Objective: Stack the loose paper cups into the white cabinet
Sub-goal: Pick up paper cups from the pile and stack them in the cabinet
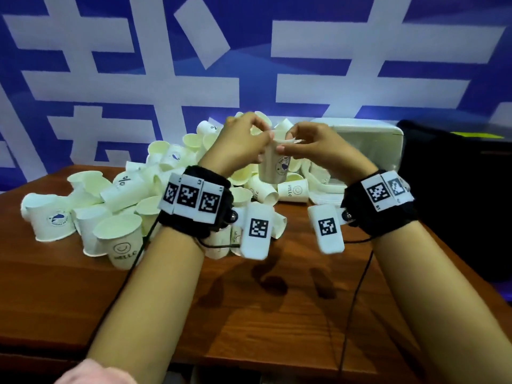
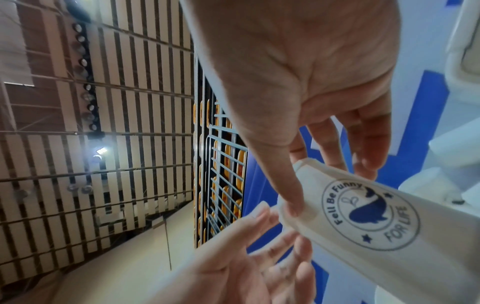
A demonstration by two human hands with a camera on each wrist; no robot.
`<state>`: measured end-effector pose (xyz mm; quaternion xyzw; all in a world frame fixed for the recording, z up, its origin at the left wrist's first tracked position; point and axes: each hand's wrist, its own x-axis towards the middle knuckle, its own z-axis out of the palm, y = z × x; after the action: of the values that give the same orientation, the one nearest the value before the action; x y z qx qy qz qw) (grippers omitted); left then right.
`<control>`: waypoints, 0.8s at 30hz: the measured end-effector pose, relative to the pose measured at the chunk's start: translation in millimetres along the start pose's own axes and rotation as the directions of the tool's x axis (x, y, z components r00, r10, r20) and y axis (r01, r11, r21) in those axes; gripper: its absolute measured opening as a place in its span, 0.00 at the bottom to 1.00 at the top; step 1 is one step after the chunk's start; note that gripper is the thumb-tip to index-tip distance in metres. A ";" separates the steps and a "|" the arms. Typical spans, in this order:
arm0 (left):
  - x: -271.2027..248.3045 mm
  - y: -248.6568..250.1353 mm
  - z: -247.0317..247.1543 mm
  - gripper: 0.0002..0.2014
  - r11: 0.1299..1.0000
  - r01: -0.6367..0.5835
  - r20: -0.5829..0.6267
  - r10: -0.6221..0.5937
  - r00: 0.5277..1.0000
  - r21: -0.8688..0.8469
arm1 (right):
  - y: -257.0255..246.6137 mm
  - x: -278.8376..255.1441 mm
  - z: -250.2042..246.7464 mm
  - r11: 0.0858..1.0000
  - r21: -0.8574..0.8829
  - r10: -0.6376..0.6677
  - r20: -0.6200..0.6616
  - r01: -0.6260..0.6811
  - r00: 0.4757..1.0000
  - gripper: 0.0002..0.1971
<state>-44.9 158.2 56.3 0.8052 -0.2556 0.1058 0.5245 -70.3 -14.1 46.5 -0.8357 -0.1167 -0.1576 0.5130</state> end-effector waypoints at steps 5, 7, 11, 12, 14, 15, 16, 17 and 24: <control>25.3 11.1 50.3 0.20 0.967 0.094 0.027 -0.091 0.996 -0.235 | 17.2 -14.1 -51.5 0.999 -0.030 0.034 -0.080 -0.037 0.996 0.10; 33.0 14.9 71.4 0.21 0.944 0.156 0.104 -0.131 0.986 -0.292 | 26.0 -16.6 -68.5 0.996 -0.058 0.054 -0.110 -0.061 0.992 0.12; 50.1 17.6 108.2 0.21 0.924 0.199 0.174 -0.148 0.973 -0.327 | 42.6 -15.5 -95.1 0.988 -0.127 0.073 -0.138 -0.091 0.988 0.13; 56.2 17.4 117.4 0.21 0.927 0.196 0.174 -0.146 0.974 -0.319 | 46.9 -13.3 -101.9 0.986 -0.133 0.079 -0.142 -0.099 0.987 0.14; 67.7 16.5 131.2 0.21 0.938 0.181 0.162 -0.137 0.977 -0.296 | 53.5 -7.7 -110.7 0.984 -0.139 0.092 -0.143 -0.112 0.985 0.16; 74.1 16.6 138.8 0.20 0.941 0.175 0.158 -0.133 0.978 -0.288 | 58.0 -3.8 -116.3 0.983 -0.138 0.099 -0.142 -0.119 0.985 0.17; 79.4 16.4 144.3 0.20 0.944 0.169 0.152 -0.130 0.980 -0.282 | 61.4 0.1 -120.6 0.984 -0.135 0.100 -0.139 -0.119 0.985 0.17; 86.1 15.7 151.7 0.18 0.944 0.166 0.151 -0.127 0.980 -0.284 | 65.6 4.5 -125.9 0.984 -0.131 0.103 -0.135 -0.120 0.986 0.17; 115.6 2.6 184.8 0.11 0.931 0.159 0.144 -0.117 0.983 -0.329 | 85.8 27.1 -150.6 0.989 -0.004 0.148 -0.050 -0.149 0.988 0.22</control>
<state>33.6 -43.4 30.0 0.7237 -0.2442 -0.0264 0.6449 -36.4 -186.1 50.4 -0.8400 -0.0409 -0.1401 0.5227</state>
